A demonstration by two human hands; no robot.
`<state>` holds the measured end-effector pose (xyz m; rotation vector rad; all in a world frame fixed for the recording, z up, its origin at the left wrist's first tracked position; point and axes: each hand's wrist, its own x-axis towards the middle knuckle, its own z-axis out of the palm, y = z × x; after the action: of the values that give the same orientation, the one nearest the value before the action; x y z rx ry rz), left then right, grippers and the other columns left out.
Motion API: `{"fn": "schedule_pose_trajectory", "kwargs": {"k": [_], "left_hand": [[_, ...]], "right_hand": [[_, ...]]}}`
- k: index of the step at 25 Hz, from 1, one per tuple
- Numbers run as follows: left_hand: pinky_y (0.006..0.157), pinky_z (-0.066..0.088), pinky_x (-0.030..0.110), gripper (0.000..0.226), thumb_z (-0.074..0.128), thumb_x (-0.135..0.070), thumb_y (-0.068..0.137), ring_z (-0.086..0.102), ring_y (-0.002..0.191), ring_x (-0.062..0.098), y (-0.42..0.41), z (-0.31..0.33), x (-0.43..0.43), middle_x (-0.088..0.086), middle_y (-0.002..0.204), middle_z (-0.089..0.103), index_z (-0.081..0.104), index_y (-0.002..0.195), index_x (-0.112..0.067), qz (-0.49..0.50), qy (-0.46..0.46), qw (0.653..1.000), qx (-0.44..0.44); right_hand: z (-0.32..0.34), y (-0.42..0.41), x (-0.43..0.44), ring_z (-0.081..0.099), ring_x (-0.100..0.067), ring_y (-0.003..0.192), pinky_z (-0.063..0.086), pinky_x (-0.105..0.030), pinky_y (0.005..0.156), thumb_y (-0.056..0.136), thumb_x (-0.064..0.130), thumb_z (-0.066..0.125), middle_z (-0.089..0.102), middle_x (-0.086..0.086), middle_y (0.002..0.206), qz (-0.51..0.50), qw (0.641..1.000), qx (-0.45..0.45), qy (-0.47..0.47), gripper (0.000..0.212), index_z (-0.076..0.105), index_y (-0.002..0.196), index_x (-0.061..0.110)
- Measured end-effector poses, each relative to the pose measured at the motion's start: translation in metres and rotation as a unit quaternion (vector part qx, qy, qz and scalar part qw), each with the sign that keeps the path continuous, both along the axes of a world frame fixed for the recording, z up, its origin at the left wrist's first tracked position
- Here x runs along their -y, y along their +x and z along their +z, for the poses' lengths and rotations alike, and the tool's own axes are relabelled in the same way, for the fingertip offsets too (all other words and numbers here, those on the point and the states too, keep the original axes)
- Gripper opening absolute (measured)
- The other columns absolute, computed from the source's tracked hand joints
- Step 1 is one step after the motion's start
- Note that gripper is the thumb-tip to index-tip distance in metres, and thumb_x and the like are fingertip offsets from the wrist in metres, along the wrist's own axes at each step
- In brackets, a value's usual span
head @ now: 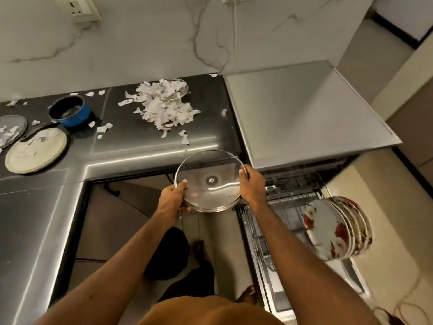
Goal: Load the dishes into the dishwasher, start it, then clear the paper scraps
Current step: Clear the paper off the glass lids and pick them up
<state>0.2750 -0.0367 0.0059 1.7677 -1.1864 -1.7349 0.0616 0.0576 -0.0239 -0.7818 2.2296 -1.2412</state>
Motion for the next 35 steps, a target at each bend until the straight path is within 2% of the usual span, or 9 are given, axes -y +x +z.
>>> {"fn": "schedule_pose_trajectory", "kwargs": {"k": [6,14,17,20,22,24,28,32,35], "left_hand": [[0.045,0.055,0.026,0.03,0.056,-0.029,0.105,0.072,0.061,0.021,-0.05,-0.034,-0.044,0.013,0.089,0.079,0.064,0.115,-0.002,-0.125,0.091,0.987,0.047],[0.053,0.059,0.024,0.021,0.053,-0.008,0.106,0.07,0.08,0.024,-0.134,-0.082,-0.049,0.019,0.093,0.069,0.058,0.117,0.008,-0.25,0.172,0.949,0.082],[0.058,0.061,0.027,0.021,0.054,-0.007,0.105,0.07,0.082,0.024,-0.169,-0.105,-0.048,0.02,0.095,0.068,0.057,0.12,0.008,-0.286,0.182,0.935,0.102],[0.068,0.064,0.033,0.03,0.059,-0.005,0.1,0.069,0.088,0.023,-0.204,-0.127,-0.053,0.017,0.116,0.064,0.052,0.129,-0.008,-0.32,0.136,0.929,0.124],[0.076,0.065,0.037,0.044,0.061,-0.003,0.097,0.068,0.093,0.022,-0.229,-0.142,-0.056,0.013,0.127,0.059,0.048,0.133,-0.027,-0.344,0.111,0.923,0.134],[0.072,0.064,0.033,0.04,0.059,-0.003,0.097,0.068,0.088,0.02,-0.254,-0.162,-0.056,0.013,0.126,0.062,0.057,0.13,-0.025,-0.357,0.104,0.917,0.142],[0.056,0.056,0.023,0.032,0.055,-0.001,0.098,0.067,0.09,0.019,-0.307,-0.222,-0.054,0.01,0.117,0.065,0.06,0.122,-0.021,-0.365,0.135,0.915,0.111],[0.05,0.05,0.017,0.032,0.045,0.006,0.1,0.06,0.081,0.014,-0.367,-0.295,-0.051,0.008,0.102,0.062,0.06,0.124,-0.008,-0.299,0.157,0.936,0.1],[0.042,0.047,0.013,0.017,0.042,0.006,0.102,0.055,0.071,0.015,-0.408,-0.335,-0.057,0.009,0.087,0.055,0.058,0.102,0.0,-0.22,0.193,0.952,0.084]], "right_hand": [[-0.016,-0.037,-0.091,0.071,-0.018,0.053,0.049,-0.018,0.044,0.108,0.017,0.049,0.068,-0.01,0.087,-0.045,0.994,0.094,0.019,0.02,0.067,0.103,0.01],[-0.058,-0.107,-0.126,0.076,-0.02,0.068,0.062,-0.031,0.056,0.109,0.024,0.053,0.071,-0.01,0.094,-0.112,0.977,0.127,0.127,0.017,0.064,0.11,0.011],[-0.074,-0.13,-0.133,0.074,-0.016,0.064,0.053,-0.018,0.046,0.109,0.023,0.053,0.07,-0.01,0.095,-0.153,0.967,0.139,0.151,0.012,0.061,0.111,0.015],[-0.091,-0.146,-0.145,0.073,-0.018,0.076,0.052,-0.015,0.047,0.109,0.022,0.052,0.068,-0.009,0.096,-0.202,0.954,0.151,0.161,0.007,0.056,0.115,0.023],[-0.114,-0.157,-0.152,0.074,-0.024,0.083,0.063,-0.031,0.062,0.108,0.025,0.051,0.071,-0.009,0.097,-0.227,0.944,0.152,0.186,0.016,0.062,0.118,0.017],[-0.141,-0.174,-0.156,0.074,-0.025,0.08,0.065,-0.042,0.069,0.107,0.029,0.051,0.072,-0.008,0.092,-0.247,0.935,0.156,0.199,0.024,0.065,0.119,0.014],[-0.186,-0.223,-0.155,0.069,-0.018,0.066,0.049,-0.023,0.048,0.107,0.025,0.055,0.071,-0.007,0.084,-0.301,0.92,0.176,0.181,0.02,0.068,0.112,0.012],[-0.236,-0.271,-0.141,0.074,-0.024,0.076,0.065,-0.042,0.074,0.104,0.029,0.062,0.074,-0.008,0.095,-0.343,0.904,0.25,0.055,0.025,0.063,0.126,0.018],[-0.271,-0.295,-0.13,0.074,-0.027,0.098,0.063,-0.049,0.089,0.1,0.038,0.066,0.073,-0.01,0.113,-0.322,0.884,0.338,-0.029,0.037,0.058,0.129,0.017]]}}
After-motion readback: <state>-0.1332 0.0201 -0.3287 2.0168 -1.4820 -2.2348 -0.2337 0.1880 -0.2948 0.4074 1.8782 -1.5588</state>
